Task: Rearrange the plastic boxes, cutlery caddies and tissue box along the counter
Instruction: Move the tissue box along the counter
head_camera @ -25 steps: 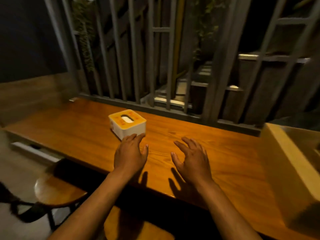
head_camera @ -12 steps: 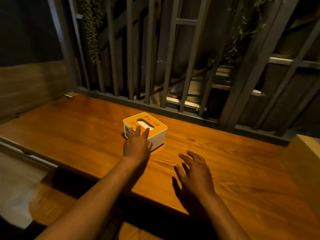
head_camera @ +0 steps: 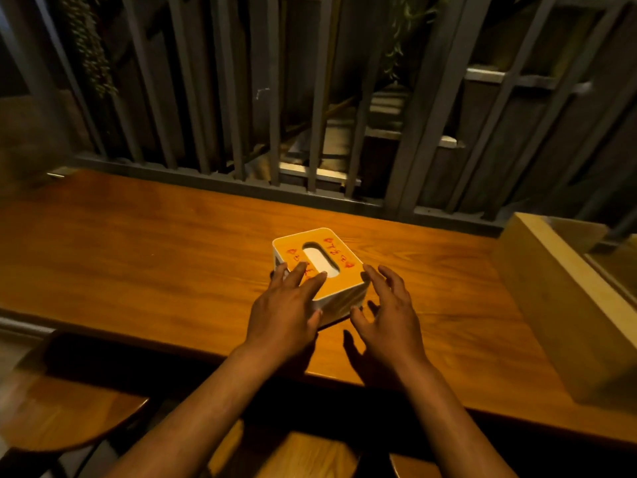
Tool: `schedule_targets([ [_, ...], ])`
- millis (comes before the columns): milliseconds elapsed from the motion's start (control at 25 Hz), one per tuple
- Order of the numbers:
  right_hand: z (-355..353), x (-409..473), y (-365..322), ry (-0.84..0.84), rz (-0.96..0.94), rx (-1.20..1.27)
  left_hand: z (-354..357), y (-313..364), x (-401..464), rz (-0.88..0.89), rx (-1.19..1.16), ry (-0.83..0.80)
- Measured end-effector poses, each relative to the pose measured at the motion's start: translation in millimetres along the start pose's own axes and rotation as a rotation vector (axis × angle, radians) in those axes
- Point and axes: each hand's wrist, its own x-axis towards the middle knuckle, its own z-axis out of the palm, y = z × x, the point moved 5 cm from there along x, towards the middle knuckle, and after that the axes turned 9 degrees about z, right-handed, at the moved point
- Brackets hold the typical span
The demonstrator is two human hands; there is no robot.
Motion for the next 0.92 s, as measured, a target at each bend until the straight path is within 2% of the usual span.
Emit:
schedule_targets([
  [280,-86.1,-33.8,69.6,0.03,-0.05,-0.113,29.9,119.6,1.8,0.153,-0.054,-0.086],
  [520,-166.6,-50.4,147.0,0.038,0.006,-0.205,56.1,226.6,21.5,0.208,-0.097,-0.122],
  [680,-197.5,-33.1,161.8,0.083,-0.083,-0.353,67.6,254.6,47.0,0.22,0.018,-0.085],
  [920,-187.9,18.0,148.1,-0.033,-0.049,-0.537,71.8,258.0,106.2,0.175,0.186,-0.042],
])
